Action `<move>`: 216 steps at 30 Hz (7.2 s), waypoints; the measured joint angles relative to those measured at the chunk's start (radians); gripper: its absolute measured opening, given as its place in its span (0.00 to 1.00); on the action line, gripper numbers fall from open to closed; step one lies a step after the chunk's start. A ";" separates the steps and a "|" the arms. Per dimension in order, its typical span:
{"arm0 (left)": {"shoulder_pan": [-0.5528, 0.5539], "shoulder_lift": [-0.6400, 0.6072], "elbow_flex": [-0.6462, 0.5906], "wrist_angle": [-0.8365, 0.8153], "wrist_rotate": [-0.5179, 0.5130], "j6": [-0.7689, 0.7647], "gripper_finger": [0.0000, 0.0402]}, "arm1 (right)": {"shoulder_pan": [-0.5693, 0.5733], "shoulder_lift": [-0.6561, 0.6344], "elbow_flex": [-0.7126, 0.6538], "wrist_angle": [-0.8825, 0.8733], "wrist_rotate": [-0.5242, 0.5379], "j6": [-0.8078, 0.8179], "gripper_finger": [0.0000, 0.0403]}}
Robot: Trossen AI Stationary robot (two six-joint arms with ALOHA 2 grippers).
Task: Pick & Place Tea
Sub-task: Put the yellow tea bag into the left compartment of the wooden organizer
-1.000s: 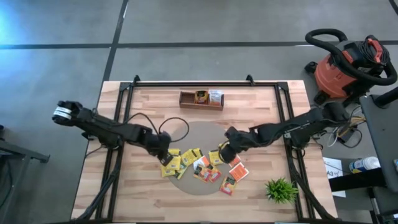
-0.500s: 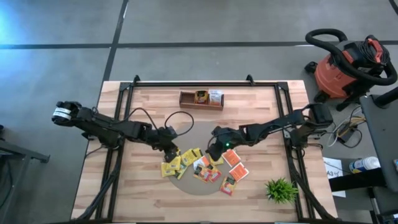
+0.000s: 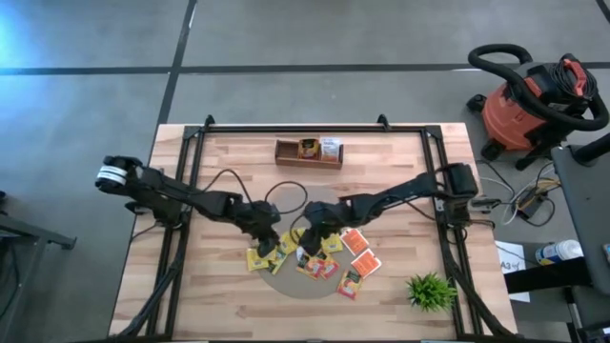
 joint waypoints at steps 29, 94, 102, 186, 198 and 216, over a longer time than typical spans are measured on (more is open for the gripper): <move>-0.001 0.207 0.005 0.197 0.013 -0.109 0.24 | -0.062 0.099 0.146 -0.218 -0.108 -0.148 0.39; 0.193 -0.409 0.003 0.268 -0.212 -0.269 0.24 | -0.022 -0.366 0.223 -0.593 0.630 -1.212 0.02; 0.277 -0.392 0.003 0.423 -0.069 -0.405 0.24 | 0.068 -0.374 0.307 -0.576 0.910 -1.663 0.02; -0.007 -0.086 0.219 0.533 -1.180 1.437 0.24 | -0.229 -0.327 0.306 -0.195 0.412 0.434 0.02; 0.035 -0.071 0.219 0.544 -1.176 1.437 0.24 | -0.218 -0.326 0.308 -0.191 0.386 0.453 0.02; 0.044 -0.071 0.219 0.551 -1.152 1.442 0.16 | -0.213 -0.319 0.307 -0.191 0.344 0.449 0.02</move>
